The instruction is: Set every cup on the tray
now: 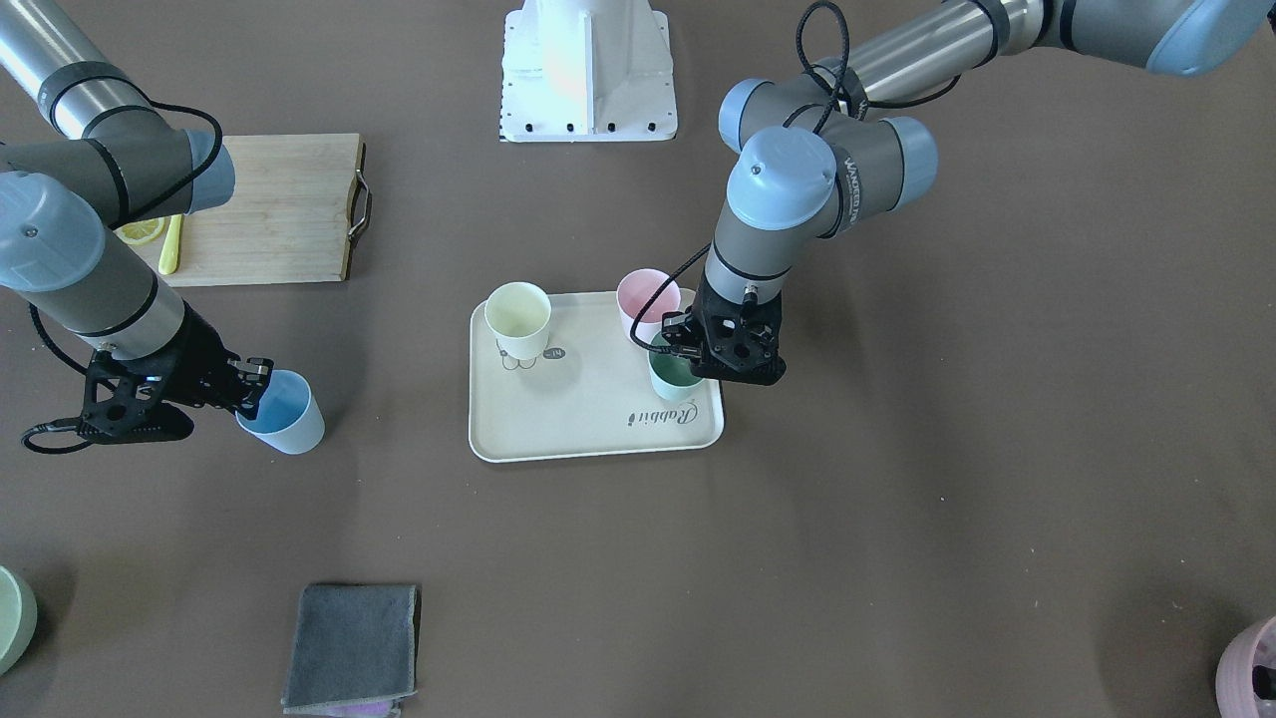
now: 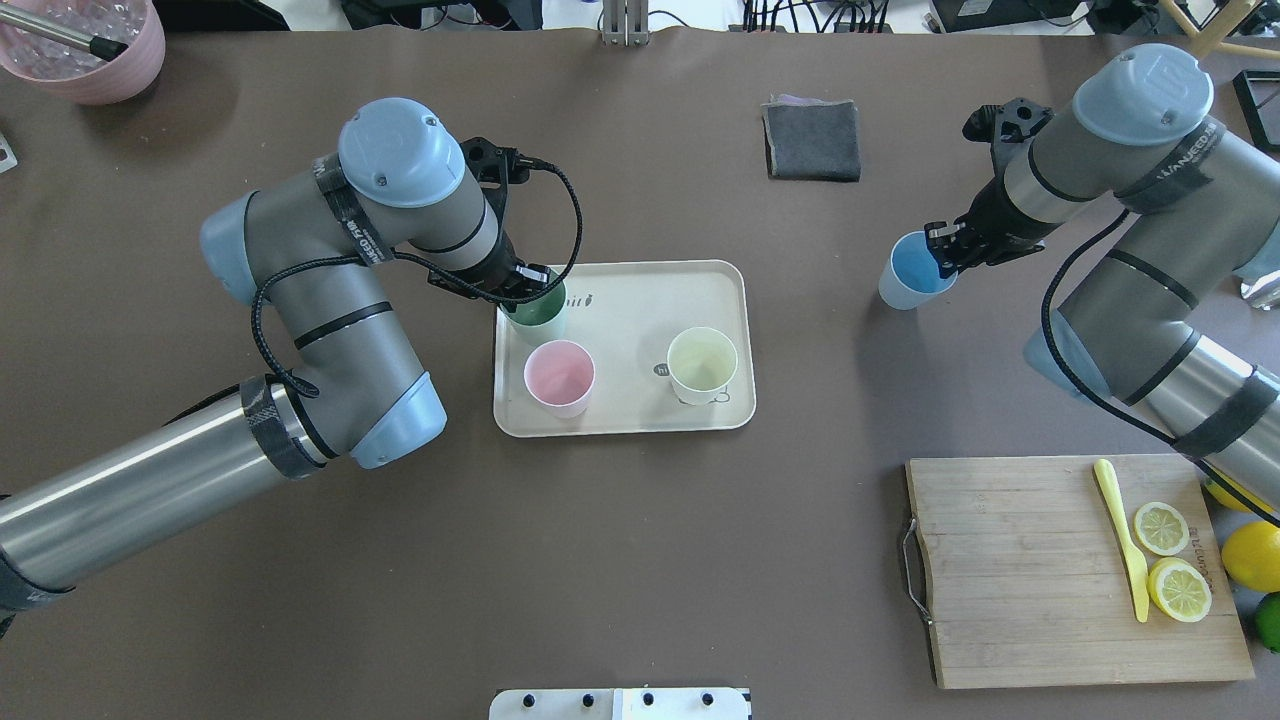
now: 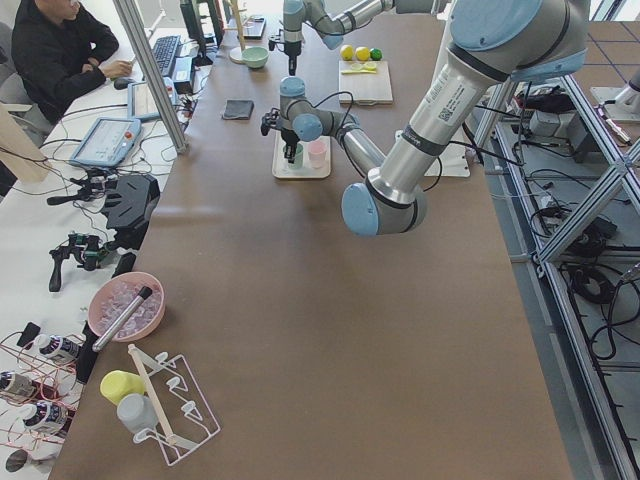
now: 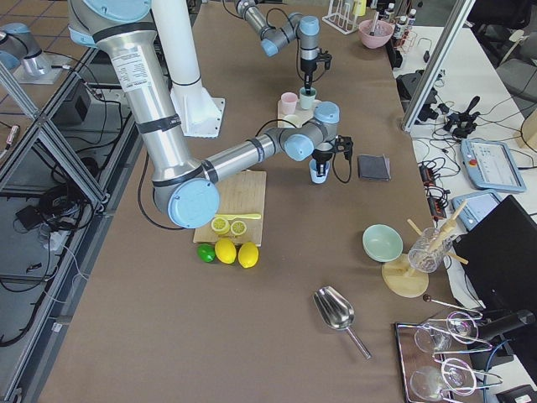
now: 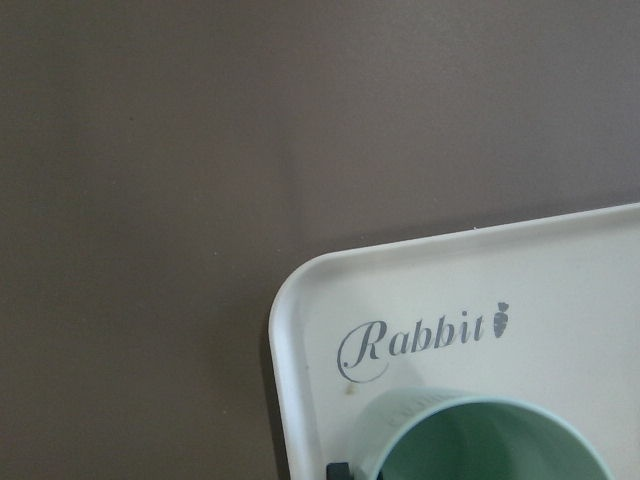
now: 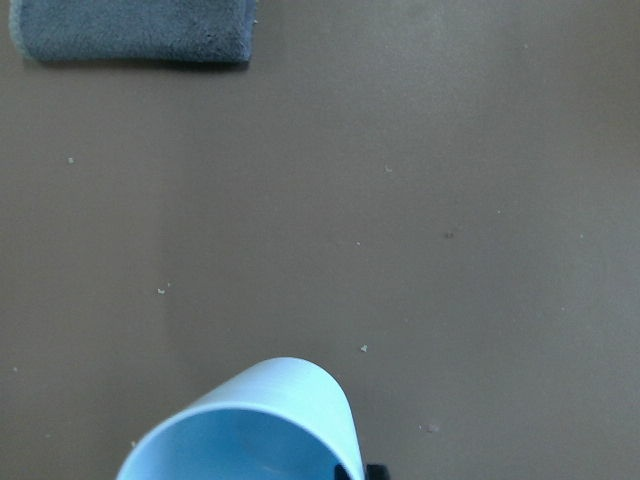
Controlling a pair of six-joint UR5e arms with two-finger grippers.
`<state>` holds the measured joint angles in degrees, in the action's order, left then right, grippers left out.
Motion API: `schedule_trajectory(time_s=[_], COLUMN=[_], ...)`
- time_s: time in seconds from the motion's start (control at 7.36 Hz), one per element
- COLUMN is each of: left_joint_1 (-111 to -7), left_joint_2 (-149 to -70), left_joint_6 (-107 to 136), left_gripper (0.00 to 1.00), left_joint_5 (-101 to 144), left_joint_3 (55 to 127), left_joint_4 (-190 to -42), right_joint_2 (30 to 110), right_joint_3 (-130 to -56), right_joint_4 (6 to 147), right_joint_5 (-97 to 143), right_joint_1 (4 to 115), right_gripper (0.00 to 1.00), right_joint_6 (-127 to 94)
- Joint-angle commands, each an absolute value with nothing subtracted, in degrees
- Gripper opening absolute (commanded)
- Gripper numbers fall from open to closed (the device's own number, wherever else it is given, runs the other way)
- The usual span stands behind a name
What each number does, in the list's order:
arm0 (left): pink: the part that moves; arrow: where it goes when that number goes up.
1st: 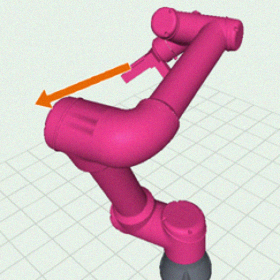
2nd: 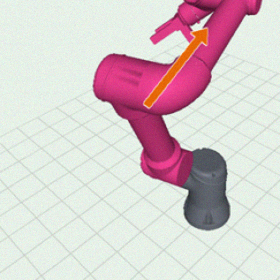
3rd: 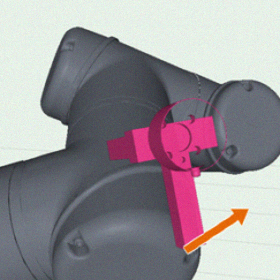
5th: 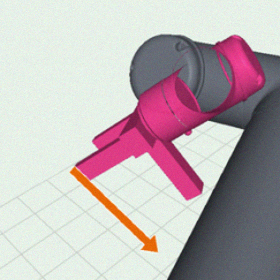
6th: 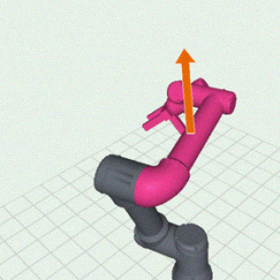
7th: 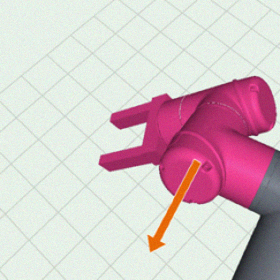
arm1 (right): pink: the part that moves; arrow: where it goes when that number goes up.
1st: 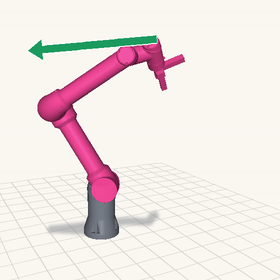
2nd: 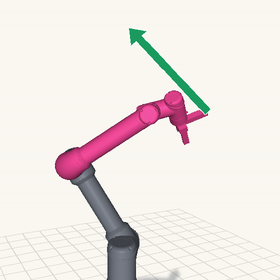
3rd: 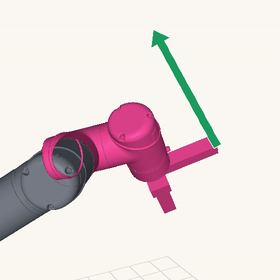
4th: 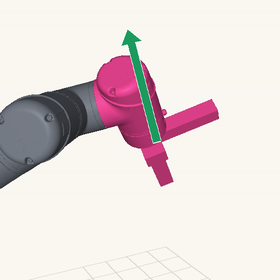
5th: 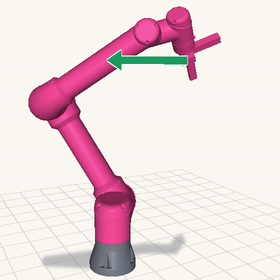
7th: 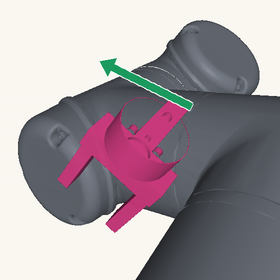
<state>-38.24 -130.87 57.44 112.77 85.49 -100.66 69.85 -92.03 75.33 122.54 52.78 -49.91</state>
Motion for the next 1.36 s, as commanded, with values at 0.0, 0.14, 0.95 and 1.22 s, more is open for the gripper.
schedule_trajectory(time_s=[0.0,0.14,0.95,1.22], left_joint_1=[-38.15,-38.23,-44.54,-49.63], left_joint_2=[-130.87,-130.78,-130.78,-128.51], left_joint_6=[58.71,58.71,57.57,49.71], left_gripper=[0.80,0.94,0.97,0.97], left_joint_5=[112.68,111.46,117.83,122.49], left_joint_3=[83.95,82.98,85.33,89.36], left_joint_4=[-103.95,-105.71,-104.86,-100.05], right_joint_2=[69.79,69.70,58.10,54.86], right_joint_3=[-93.68,-95.00,-98.35,-94.50], right_joint_4=[75.94,76.81,88.24,87.63], right_joint_5=[123.92,125.67,125.95,123.24], right_joint_1=[53.78,54.83,50.55,47.65], right_gripper=[0.00,0.00,0.00,0.00], right_joint_6=[-49.92,-49.92,-60.20,-61.95])
